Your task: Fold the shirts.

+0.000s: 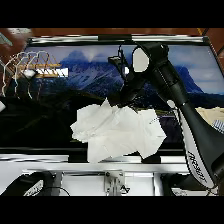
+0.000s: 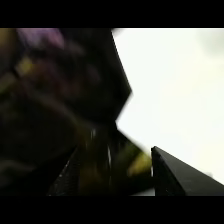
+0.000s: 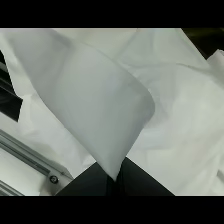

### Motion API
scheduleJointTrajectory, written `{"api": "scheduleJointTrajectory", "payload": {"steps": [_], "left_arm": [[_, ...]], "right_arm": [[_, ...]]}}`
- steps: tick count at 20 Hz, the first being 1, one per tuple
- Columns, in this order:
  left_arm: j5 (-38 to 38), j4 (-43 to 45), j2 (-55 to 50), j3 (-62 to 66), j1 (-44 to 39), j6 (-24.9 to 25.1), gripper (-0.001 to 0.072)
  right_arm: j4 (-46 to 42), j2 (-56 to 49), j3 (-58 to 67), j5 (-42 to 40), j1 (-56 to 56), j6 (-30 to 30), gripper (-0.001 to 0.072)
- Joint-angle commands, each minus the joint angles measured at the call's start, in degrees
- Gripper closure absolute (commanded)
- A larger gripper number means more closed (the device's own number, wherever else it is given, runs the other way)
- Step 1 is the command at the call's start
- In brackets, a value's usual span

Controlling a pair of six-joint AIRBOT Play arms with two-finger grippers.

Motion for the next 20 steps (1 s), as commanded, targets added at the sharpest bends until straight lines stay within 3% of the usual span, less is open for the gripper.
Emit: {"api": "scheduleJointTrajectory", "payload": {"steps": [1,3,5,9,13,20], "left_arm": [[9.29,0.5,-3.26,13.51,7.28,-8.59,0.0175],[3.23,0.35,-10.6,22.43,15.43,-8.26,0.0168],[-5.46,0.31,-20.24,31.06,22.05,-5.81,0.009],[-12.98,-0.94,-37.18,41.09,27.65,-3.61,0.009],[-9.75,-0.94,-47.1,42.73,27.96,2.93,0.0113],[-0.9,-0.9,-51.95,42.82,28.06,1.9,0.0114]], "right_arm": [[0.07,-0.02,0.07,-1.57,0.02,0.42,0.0636],[0.68,-0.02,0.07,-2.49,0.02,1.05,0.0637],[1.6,-0.02,0.07,-2.47,0.04,1.31,0.0637],[1.77,-0.02,0.07,-2.47,0.04,2.62,0.0636],[1.46,-0.02,0.07,-2.62,0.2,3.8,0.0636],[1.73,-0.02,0.07,-3.85,0.2,6.97,0.0636]]}}
